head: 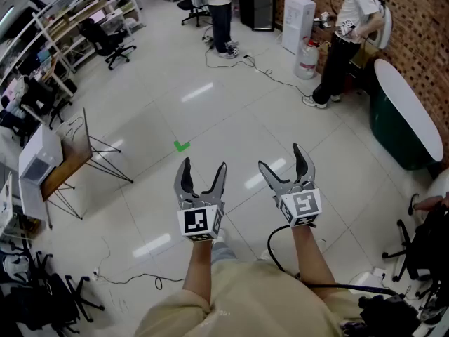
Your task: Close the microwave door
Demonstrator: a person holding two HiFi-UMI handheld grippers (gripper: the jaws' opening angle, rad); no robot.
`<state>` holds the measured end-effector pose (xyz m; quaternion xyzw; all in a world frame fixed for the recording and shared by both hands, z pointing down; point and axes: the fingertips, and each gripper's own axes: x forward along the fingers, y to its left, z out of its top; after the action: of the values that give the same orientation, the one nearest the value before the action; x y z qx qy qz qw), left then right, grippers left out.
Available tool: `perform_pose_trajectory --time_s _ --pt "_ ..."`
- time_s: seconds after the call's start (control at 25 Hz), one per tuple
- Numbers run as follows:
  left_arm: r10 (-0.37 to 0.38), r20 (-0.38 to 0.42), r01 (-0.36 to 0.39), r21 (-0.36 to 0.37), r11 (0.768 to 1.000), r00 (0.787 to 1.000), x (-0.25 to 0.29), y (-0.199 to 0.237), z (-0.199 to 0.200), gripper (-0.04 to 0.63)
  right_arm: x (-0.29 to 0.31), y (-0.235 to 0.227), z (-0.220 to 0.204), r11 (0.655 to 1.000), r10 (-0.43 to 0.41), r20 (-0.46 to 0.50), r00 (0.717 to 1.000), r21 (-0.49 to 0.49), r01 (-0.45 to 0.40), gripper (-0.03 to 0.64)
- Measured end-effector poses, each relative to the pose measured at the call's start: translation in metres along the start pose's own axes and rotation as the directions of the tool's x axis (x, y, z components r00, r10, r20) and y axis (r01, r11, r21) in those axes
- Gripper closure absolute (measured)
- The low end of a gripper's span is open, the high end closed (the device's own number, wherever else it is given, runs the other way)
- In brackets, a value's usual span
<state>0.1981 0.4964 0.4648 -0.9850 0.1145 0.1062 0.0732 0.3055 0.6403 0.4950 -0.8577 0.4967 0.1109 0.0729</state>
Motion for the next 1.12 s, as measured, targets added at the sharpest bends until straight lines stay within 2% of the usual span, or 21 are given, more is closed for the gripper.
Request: perform_pose_trajectory --time_s 0.08,0.16,0.28,0.44,0.64,0.76,0.84,1.0,1.12 --pt "0.039 0.012 -0.039 0.037 0.999 0.999 0.004 -0.003 -0.019 0.198 0.01 -0.01 -0.029 0.998 0.048 0.007 0.999 0.031 -0.048 0.179" --pt "0.096 0.01 -0.097 0.059 0.994 0.995 -0.002 0.018 -0.049 0.198 0.031 0.003 -0.062 0.992 0.116 0.018 0.993 0.056 -0.117 0.183" --pt "0.231 -0.001 -0.23 0.068 0.971 0.973 -0.033 0.099 -0.093 0.198 0.087 0.078 -0.106 0.96 0.269 0.038 0.962 0.073 -0.271 0.19" --pt "0.375 0.014 -0.375 0.085 0.923 0.927 -0.07 0.183 -0.109 0.201 0.146 0.164 -0.13 0.893 0.439 0.063 0.896 0.076 -0.443 0.192" --pt "0.519 0.045 -0.52 0.122 0.845 0.854 -0.105 0.268 -0.125 0.202 0.209 0.255 -0.154 0.786 0.605 0.105 0.79 0.086 -0.613 0.193" --pt "0.611 0.047 -0.61 0.152 0.777 0.79 -0.067 0.308 -0.11 0.206 0.281 0.265 -0.14 0.696 0.696 0.135 0.705 0.112 -0.709 0.195" --pt "0.652 0.054 -0.651 0.173 0.739 0.756 -0.055 0.335 -0.106 0.206 0.314 0.283 -0.136 0.639 0.743 0.16 0.65 0.119 -0.76 0.195" --pt "0.719 0.069 -0.715 0.202 0.669 0.692 -0.092 0.399 -0.109 0.21 0.341 0.371 -0.146 0.523 0.822 0.19 0.537 0.123 -0.844 0.195" --pt "0.768 0.071 -0.763 0.202 0.614 0.636 -0.118 0.437 -0.118 0.213 0.361 0.42 -0.162 0.453 0.861 0.186 0.473 0.139 -0.881 0.195"
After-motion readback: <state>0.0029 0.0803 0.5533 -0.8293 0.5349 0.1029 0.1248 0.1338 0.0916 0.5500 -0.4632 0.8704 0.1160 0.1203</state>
